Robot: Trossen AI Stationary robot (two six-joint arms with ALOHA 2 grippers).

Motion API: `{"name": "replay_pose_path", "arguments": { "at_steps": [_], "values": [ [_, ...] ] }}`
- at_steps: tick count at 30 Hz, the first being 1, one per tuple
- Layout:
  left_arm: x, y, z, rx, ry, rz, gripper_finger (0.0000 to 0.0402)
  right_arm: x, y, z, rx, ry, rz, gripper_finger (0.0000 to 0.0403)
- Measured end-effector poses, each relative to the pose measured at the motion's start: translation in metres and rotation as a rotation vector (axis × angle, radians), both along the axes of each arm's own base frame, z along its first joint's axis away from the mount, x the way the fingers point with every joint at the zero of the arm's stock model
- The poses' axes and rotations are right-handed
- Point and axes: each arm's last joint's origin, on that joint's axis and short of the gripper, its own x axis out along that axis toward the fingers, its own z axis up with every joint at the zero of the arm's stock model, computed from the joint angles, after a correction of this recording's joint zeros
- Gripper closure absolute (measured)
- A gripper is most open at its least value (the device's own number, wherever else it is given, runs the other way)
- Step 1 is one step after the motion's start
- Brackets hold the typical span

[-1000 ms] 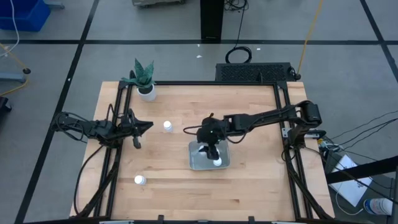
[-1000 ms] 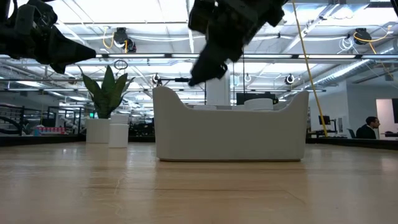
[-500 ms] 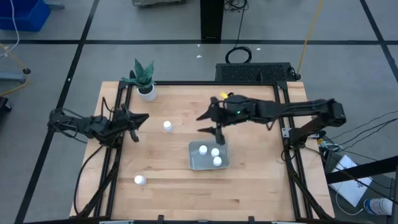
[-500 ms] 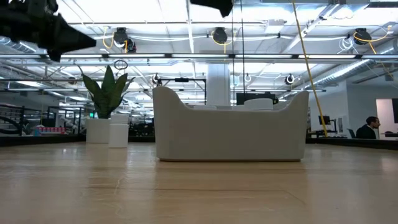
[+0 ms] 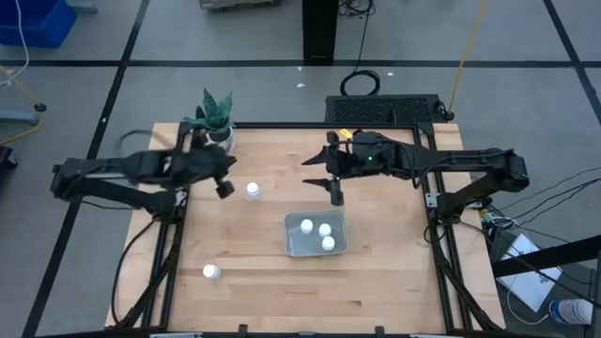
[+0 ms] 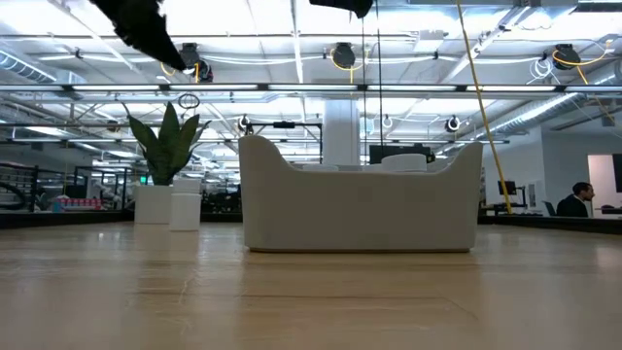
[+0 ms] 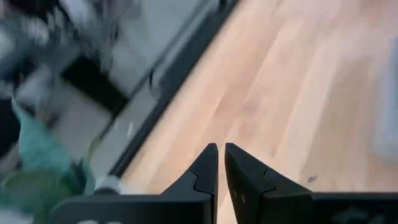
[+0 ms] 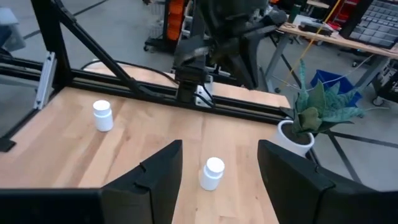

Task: Pick and place pill bottles into a basket
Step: Put the white pill bottle into the gray bin

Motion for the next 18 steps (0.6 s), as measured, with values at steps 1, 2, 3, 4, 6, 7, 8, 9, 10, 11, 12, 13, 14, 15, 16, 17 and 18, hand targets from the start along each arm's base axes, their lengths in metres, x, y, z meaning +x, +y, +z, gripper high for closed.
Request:
{"name": "replay_pose_path", "arguments": {
  "at_steps": [1, 2, 3, 4, 6, 7, 8, 9, 10, 11, 12, 13, 14, 15, 16, 17, 18],
  "values": [
    [0.005, 0.004, 0.001, -0.026, 0.048, 0.024, 0.0364, 0.000, -0.001, 0.000, -0.007, 0.002, 0.000, 0.0204],
    [0.009, 0.008, 0.002, -0.055, 0.081, 0.038, 0.0364, 0.000, -0.001, -0.001, -0.014, 0.006, 0.000, 0.0203],
    [0.012, 0.012, 0.003, -0.086, 0.095, 0.041, 0.0364, 0.000, -0.002, -0.001, -0.018, 0.010, 0.000, 0.0202],
    [0.016, 0.016, 0.002, -0.117, 0.101, 0.031, 0.0364, -0.001, -0.002, -0.001, -0.018, 0.013, 0.000, 0.0200],
    [0.019, 0.024, -0.002, -0.188, 0.118, -0.006, 0.0362, -0.001, -0.002, -0.001, -0.023, 0.015, 0.001, 0.0198],
    [0.019, 0.028, -0.003, -0.225, 0.119, -0.018, 0.0359, -0.001, -0.002, -0.001, -0.033, 0.013, 0.004, 0.0197],
    [0.019, 0.032, -0.004, -0.256, 0.117, -0.030, 0.0353, -0.003, -0.002, 0.000, -0.040, 0.011, 0.007, 0.0196],
    [0.018, 0.035, -0.004, -0.282, 0.114, -0.034, 0.0343, -0.004, -0.002, 0.002, -0.045, 0.008, 0.009, 0.0195],
    [0.017, 0.038, -0.004, -0.302, 0.109, -0.045, 0.0332, -0.005, -0.002, 0.004, -0.048, -0.001, 0.009, 0.0195],
    [0.016, 0.041, -0.004, -0.317, 0.102, -0.056, 0.0318, -0.007, -0.002, 0.006, -0.051, -0.009, 0.009, 0.0195],
    [0.016, 0.043, -0.004, -0.329, 0.096, -0.061, 0.0302, -0.009, -0.002, 0.007, -0.054, -0.010, 0.010, 0.0195],
    [0.015, 0.045, -0.005, -0.340, 0.098, -0.065, 0.0286, -0.012, -0.001, 0.008, -0.055, -0.003, 0.011, 0.0195],
    [0.014, 0.047, -0.005, -0.347, 0.100, -0.058, 0.0268, -0.014, -0.001, 0.010, -0.055, -0.003, 0.011, 0.0195],
    [0.012, 0.049, -0.005, -0.349, 0.105, -0.046, 0.0249, -0.016, -0.001, 0.011, -0.056, -0.009, 0.010, 0.0195],
    [0.011, 0.051, -0.007, -0.353, 0.118, -0.034, 0.0231, -0.018, -0.001, 0.013, -0.056, -0.009, 0.010, 0.0195],
    [0.011, 0.053, -0.009, -0.361, 0.138, -0.021, 0.0214, -0.021, -0.001, 0.014, -0.055, -0.003, 0.009, 0.0195],
    [0.011, 0.055, -0.012, -0.375, 0.162, -0.006, 0.0196, -0.023, -0.001, 0.015, -0.053, 0.000, 0.009, 0.0195]
  ]
}}
